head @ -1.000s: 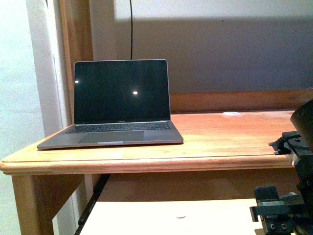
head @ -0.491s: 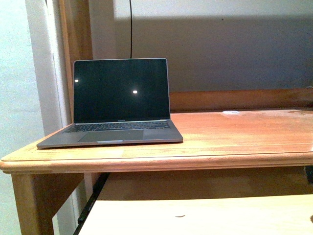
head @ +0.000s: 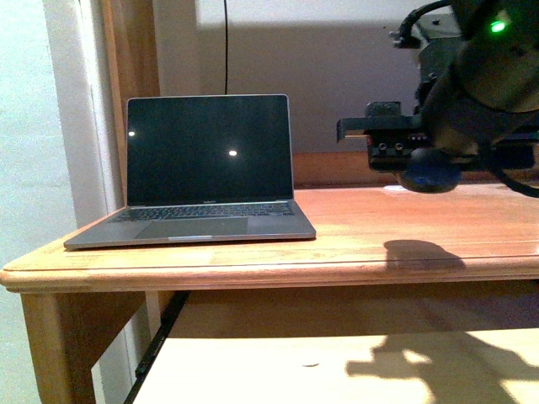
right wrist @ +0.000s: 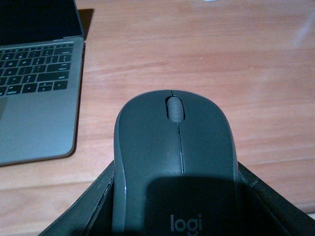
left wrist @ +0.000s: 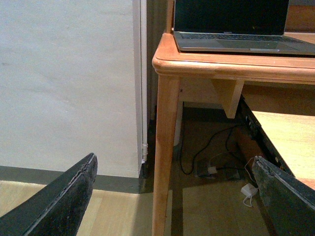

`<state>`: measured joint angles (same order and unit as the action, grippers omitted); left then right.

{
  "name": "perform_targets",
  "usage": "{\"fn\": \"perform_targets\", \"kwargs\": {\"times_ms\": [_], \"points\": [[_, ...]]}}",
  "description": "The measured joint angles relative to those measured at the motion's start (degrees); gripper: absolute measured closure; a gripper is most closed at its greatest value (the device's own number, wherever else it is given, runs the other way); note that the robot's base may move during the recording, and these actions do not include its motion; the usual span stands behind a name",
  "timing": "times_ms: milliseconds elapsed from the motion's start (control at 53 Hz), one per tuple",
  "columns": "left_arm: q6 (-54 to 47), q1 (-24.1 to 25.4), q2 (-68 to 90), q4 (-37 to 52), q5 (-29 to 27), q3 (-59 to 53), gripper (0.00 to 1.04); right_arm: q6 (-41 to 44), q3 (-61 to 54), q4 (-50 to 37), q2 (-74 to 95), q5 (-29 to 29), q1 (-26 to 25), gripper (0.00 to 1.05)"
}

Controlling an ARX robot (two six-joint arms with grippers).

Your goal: Place mouse

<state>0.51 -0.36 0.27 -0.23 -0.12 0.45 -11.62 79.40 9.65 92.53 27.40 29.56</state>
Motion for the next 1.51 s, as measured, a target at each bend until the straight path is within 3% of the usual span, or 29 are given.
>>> {"fn": "perform_targets", "kwargs": {"times_ms": [283, 868, 962, 1057, 1170, 1358, 1509], "points": [[0.0, 0.0, 0.0, 0.0, 0.0, 0.0, 0.08, 2.9, 14.7, 2.0, 15.8, 4.3, -0.5, 0.49], [0.0, 0.0, 0.0, 0.0, 0.0, 0.0, 0.08, 3.5, 24.0, 2.1, 27.5, 6.1, -0.5, 0.49], [0.0, 0.0, 0.0, 0.0, 0.0, 0.0, 0.08, 3.3, 24.6, 1.9, 27.9, 5.9, -0.5, 0.31], [0.0, 0.0, 0.0, 0.0, 0.0, 0.0, 0.08, 3.1, 24.5, 0.3, 27.9, 5.8, -0.5, 0.20], [0.0, 0.0, 0.0, 0.0, 0.0, 0.0, 0.08, 1.9, 22.7, -2.7, 26.6, 3.4, -1.0, 0.06], [0.0, 0.0, 0.0, 0.0, 0.0, 0.0, 0.08, 0.2, 13.3, -10.0, 19.2, -2.9, -3.0, 0.07], [0.0, 0.0, 0.0, 0.0, 0.0, 0.0, 0.08, -0.9, -1.4, -19.5, 6.4, -11.6, -7.1, 0.07]]}}
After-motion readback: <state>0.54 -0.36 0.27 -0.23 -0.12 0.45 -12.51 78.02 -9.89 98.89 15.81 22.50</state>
